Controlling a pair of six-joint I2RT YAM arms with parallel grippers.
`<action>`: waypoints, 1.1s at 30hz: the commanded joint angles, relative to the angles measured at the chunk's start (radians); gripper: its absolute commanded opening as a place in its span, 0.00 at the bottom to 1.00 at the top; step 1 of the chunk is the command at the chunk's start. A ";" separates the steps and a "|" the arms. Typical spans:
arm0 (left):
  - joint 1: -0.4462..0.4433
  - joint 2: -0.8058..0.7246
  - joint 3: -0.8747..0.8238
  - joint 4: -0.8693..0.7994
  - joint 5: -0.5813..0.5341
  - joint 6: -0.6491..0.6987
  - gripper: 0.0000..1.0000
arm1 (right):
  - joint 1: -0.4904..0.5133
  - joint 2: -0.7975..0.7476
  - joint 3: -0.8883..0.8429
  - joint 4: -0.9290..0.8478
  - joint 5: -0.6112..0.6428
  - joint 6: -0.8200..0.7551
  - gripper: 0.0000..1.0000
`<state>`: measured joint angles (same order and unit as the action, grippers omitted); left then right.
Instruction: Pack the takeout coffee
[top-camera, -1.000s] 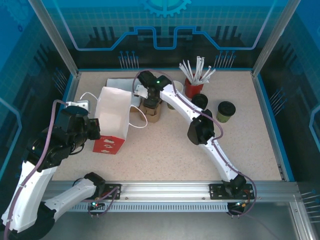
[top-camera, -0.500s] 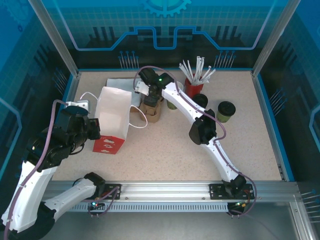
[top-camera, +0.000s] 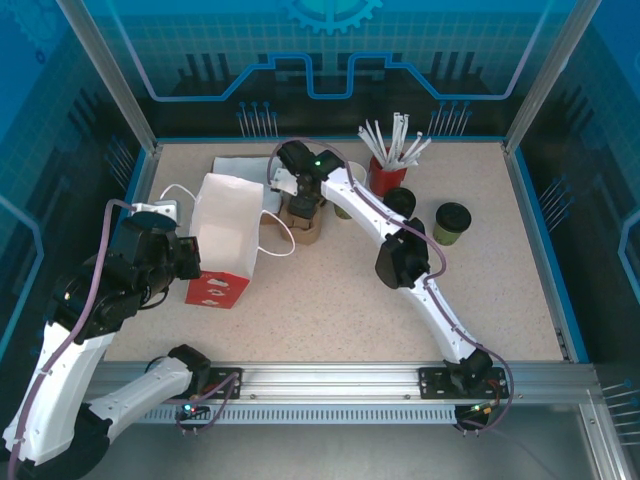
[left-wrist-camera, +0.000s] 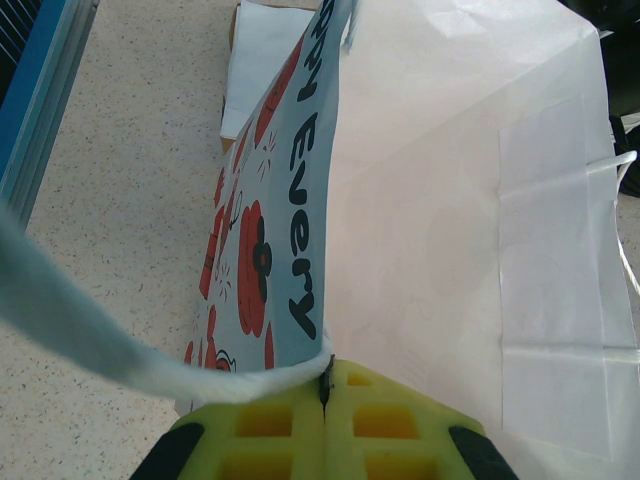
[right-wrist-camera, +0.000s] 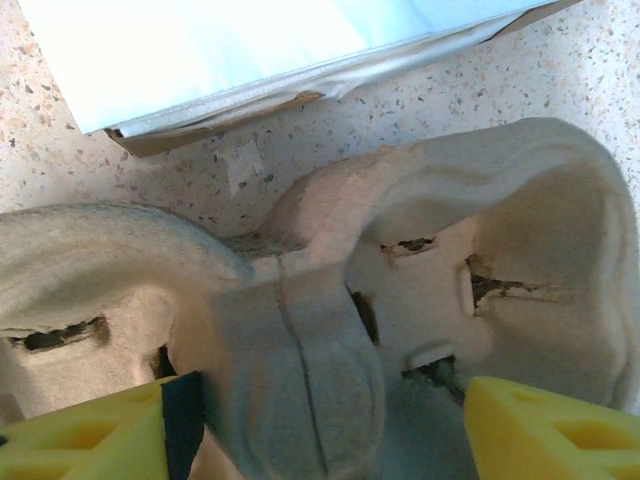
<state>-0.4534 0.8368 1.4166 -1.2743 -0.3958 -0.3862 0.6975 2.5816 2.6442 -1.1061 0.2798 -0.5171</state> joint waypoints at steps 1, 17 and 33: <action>0.007 0.001 -0.002 0.020 0.005 -0.003 0.00 | -0.013 0.019 0.013 -0.020 0.027 -0.081 0.66; 0.007 0.001 -0.001 0.024 0.006 -0.005 0.00 | -0.011 -0.062 0.015 -0.022 0.027 -0.095 0.43; 0.007 -0.001 -0.005 0.026 0.006 -0.006 0.00 | -0.009 -0.083 0.016 -0.031 0.021 -0.098 0.33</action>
<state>-0.4534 0.8371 1.4166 -1.2743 -0.3962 -0.3862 0.6975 2.5626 2.6442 -1.1103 0.2764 -0.5255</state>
